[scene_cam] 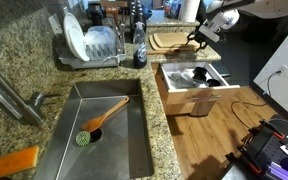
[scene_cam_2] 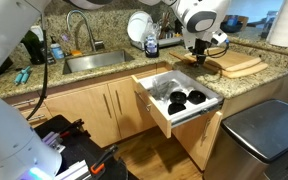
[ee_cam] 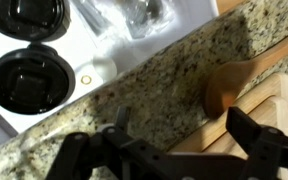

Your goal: Put the wooden spoon in the drawer

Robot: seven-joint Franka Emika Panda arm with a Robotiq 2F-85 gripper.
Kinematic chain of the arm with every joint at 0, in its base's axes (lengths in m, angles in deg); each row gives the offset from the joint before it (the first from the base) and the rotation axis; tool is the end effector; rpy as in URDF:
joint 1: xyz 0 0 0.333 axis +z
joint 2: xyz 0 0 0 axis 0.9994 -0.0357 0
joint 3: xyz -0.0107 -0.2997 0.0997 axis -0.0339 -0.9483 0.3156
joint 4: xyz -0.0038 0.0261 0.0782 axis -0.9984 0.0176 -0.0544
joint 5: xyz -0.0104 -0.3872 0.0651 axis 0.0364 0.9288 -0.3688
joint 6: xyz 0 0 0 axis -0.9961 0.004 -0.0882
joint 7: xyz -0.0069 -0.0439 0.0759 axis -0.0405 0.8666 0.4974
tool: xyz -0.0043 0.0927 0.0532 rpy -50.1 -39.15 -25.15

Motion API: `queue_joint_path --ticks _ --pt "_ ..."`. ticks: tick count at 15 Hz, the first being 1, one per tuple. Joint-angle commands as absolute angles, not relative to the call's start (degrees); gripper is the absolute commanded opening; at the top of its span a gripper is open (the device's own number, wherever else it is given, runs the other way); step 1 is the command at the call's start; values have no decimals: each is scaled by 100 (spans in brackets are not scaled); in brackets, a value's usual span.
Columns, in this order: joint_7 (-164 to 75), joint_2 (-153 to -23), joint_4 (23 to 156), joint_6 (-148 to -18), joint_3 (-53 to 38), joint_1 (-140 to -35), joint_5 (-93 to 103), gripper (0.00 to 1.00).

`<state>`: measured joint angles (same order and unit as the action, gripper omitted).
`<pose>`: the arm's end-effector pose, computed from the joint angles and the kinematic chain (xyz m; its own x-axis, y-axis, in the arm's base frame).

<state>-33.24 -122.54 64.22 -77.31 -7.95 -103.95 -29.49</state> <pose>0.7437 -0.2438 0.2731 0.6106 -0.7919 0.0080 -0.7149 -0.5554 -0.4247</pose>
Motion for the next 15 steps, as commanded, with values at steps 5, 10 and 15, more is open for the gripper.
queue_joint_path --ticks 5,10,15 --pt "-3747 -12455 6311 -8267 -438 -10585 -2840 100" --pt "-4352 -12903 5991 -8852 114 -10652 -2957 100" --pt "-4118 -12927 6051 -8824 140 -10586 -2831 100"
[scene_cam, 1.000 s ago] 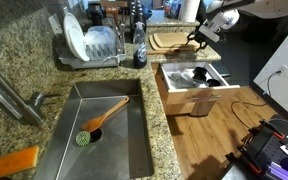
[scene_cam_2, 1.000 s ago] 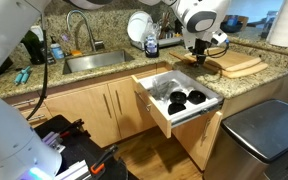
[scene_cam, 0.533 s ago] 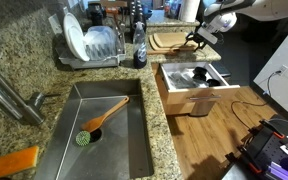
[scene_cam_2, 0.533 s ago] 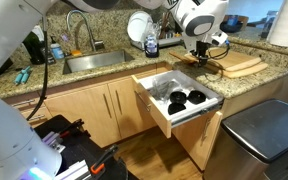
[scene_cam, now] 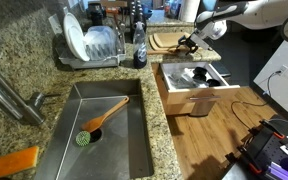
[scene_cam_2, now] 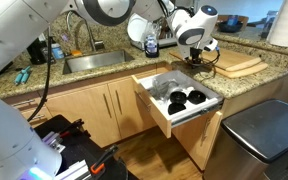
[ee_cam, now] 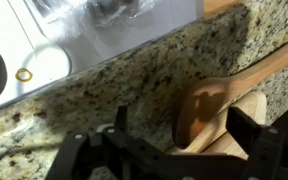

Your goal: Put the wooden spoon in the drawer

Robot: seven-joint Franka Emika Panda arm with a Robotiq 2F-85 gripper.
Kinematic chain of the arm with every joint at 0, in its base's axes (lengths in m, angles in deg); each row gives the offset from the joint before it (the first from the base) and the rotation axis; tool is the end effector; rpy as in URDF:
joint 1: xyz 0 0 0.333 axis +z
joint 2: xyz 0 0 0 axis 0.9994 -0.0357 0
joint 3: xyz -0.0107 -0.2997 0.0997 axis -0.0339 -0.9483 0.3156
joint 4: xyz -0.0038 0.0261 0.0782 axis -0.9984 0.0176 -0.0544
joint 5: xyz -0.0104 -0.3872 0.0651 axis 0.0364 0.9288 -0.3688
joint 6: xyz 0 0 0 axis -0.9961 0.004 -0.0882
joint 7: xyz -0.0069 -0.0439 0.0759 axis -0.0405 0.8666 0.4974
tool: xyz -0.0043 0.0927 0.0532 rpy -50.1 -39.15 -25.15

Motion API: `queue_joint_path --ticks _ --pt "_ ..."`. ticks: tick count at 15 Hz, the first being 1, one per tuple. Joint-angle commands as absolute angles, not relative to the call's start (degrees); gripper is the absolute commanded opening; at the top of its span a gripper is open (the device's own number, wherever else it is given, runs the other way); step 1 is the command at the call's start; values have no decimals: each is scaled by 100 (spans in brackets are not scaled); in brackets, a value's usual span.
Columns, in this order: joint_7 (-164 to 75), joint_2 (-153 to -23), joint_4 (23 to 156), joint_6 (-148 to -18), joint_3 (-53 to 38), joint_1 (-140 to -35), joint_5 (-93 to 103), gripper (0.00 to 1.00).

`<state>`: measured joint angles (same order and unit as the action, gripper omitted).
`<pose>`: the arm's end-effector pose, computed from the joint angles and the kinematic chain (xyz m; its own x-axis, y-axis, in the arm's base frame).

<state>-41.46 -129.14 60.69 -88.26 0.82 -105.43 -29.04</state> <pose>0.7727 -0.2037 0.2306 0.6811 -0.7202 0.1320 -0.5740 -0.6371 -0.5143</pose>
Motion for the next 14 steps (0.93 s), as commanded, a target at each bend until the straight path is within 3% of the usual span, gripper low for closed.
queue_joint_path --ticks 1,14 --pt "-4180 -12946 6048 -8943 117 -10556 -2774 100" --pt "-4481 -13099 5958 -9555 336 -10591 -2739 100"
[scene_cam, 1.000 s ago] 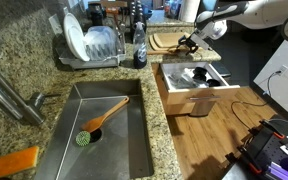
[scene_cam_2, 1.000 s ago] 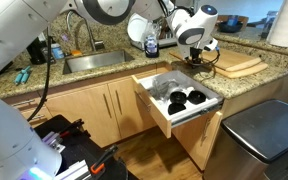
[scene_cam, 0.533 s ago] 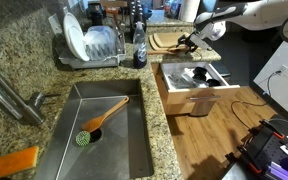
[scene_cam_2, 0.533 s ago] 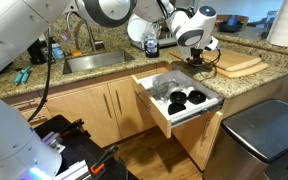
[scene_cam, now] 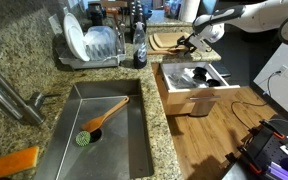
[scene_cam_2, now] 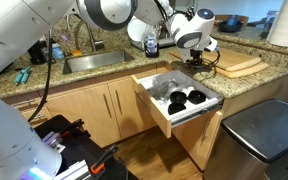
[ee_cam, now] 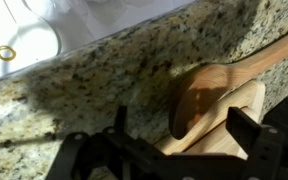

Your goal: Put the wooden spoon in the drawer

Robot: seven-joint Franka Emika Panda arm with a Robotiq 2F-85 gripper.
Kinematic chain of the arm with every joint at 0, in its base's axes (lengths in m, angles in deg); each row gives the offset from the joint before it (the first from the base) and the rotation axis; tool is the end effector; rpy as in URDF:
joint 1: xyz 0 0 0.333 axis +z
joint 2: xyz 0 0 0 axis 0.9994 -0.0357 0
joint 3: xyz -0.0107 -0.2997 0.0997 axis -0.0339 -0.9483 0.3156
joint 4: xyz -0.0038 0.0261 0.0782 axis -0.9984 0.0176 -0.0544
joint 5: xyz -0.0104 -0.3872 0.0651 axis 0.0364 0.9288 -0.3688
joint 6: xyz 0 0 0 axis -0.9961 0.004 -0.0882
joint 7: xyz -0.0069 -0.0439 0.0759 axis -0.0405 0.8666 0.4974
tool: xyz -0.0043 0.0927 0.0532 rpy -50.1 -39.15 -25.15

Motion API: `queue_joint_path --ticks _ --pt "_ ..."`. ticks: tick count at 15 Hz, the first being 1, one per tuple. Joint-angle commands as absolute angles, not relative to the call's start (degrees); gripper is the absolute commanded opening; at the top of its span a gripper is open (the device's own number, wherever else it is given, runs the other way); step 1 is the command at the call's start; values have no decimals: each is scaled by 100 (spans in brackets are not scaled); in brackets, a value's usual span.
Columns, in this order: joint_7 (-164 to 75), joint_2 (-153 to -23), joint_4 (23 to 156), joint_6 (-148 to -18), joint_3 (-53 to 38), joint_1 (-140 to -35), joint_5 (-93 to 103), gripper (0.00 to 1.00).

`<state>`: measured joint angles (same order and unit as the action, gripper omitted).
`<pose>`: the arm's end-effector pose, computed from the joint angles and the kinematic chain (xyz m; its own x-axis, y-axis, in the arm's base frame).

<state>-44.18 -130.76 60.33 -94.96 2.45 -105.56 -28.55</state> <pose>0.7785 -0.2016 0.2236 0.6652 -0.7113 0.2271 -0.5328 -0.6652 -0.5231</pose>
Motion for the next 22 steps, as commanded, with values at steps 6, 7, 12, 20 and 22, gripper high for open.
queue_joint_path --ticks 6,7,12,20,22 --pt "-4450 -13107 5969 -9455 369 -10628 -2775 100" --pt "-4444 -13108 5973 -9465 366 -10624 -2775 75" --pt "-4510 -13080 6025 -9519 422 -10658 -2820 46" --pt "-4491 -13064 6041 -9554 407 -10696 -2823 0" --pt "-4450 -13068 6024 -9542 382 -10692 -2820 2"
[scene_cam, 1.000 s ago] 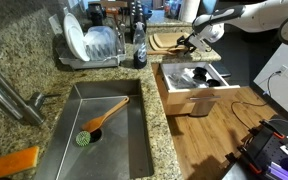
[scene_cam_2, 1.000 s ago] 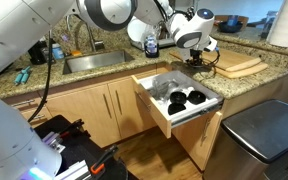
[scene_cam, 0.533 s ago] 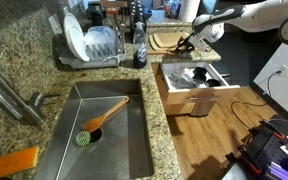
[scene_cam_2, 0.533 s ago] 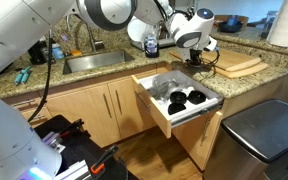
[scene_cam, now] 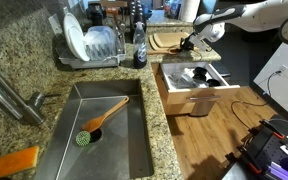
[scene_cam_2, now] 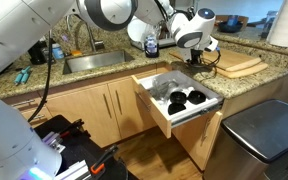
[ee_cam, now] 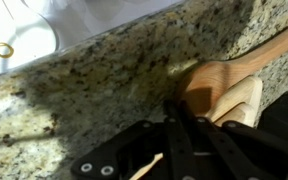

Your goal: Put the wooden spoon in the drawer

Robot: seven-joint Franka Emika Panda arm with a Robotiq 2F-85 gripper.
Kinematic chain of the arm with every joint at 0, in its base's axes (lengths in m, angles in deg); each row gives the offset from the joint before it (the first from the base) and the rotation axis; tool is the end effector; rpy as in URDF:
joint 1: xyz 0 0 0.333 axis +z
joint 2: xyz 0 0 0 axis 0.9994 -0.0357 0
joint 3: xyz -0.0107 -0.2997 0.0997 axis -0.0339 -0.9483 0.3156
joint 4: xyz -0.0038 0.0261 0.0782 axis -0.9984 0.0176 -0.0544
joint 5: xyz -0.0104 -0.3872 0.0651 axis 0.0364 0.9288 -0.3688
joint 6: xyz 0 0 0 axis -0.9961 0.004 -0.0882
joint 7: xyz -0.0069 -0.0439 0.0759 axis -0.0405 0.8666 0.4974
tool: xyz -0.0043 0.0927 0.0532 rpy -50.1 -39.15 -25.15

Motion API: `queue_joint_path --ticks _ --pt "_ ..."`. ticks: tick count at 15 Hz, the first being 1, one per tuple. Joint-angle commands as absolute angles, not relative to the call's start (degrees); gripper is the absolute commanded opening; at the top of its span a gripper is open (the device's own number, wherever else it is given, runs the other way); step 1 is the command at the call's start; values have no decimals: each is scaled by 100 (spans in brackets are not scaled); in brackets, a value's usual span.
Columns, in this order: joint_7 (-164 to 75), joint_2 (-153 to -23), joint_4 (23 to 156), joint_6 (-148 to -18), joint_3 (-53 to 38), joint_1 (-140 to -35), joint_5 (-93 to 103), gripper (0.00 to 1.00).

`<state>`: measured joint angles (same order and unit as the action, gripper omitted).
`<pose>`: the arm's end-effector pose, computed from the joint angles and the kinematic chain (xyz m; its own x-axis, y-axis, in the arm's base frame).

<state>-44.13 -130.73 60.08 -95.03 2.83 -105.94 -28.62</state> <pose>0.7789 -0.2041 0.2265 0.6595 -0.7162 0.2284 -0.5326 -0.6596 -0.5303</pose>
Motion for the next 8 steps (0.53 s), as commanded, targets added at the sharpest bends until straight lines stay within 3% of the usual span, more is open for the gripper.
queue_joint_path --ticks 1,8 --pt "-4423 -13070 6015 -9521 364 -10687 -2808 2" --pt "-4392 -12198 6134 -7086 678 -11177 -2825 2"
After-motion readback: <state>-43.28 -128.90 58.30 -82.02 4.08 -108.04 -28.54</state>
